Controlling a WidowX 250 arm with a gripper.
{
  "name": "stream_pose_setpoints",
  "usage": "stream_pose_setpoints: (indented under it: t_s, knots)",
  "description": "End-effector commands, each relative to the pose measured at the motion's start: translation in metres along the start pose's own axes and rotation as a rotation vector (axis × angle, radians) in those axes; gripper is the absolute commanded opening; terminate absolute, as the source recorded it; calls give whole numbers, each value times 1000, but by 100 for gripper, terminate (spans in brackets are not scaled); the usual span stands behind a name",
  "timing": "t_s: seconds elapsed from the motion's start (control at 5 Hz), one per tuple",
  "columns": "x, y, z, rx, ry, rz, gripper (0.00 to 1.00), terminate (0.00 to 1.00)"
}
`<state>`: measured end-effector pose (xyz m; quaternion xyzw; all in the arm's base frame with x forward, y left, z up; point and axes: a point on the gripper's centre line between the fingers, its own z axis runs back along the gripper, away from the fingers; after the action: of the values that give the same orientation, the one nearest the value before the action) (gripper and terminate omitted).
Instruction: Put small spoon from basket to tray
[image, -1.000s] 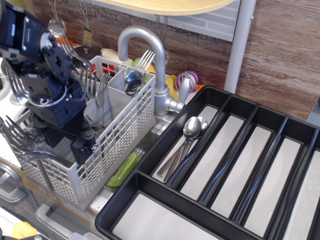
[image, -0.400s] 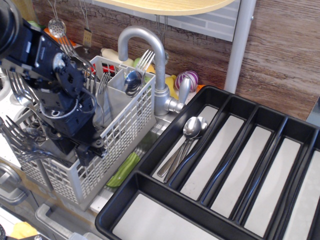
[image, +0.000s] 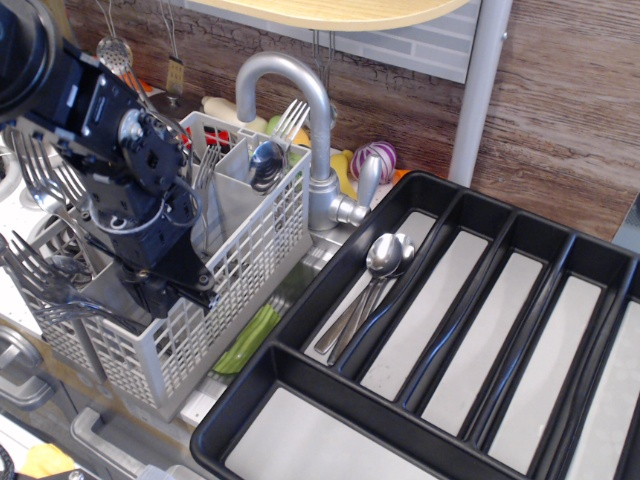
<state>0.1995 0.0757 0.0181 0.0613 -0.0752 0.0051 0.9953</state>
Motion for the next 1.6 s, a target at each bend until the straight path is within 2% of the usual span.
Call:
stream_pose_setpoints:
  t_s: [0.0, 0.4, 0.6, 0.8, 1.0, 1.2, 1.4]
  knots:
    - [3, 3, 32, 14, 84, -29, 0, 0]
    - [5, -5, 89, -5, 282, 116, 0, 0]
    - [13, -16, 114, -42, 353, 222, 0, 0]
    - [25, -27, 127, -96, 417, 303, 0, 0]
    - [39, -40, 133, -126, 442, 374, 0, 0]
    - [58, -52, 125, -133, 434, 420, 0, 0]
    - [75, -65, 128, -120, 416, 410, 0, 0]
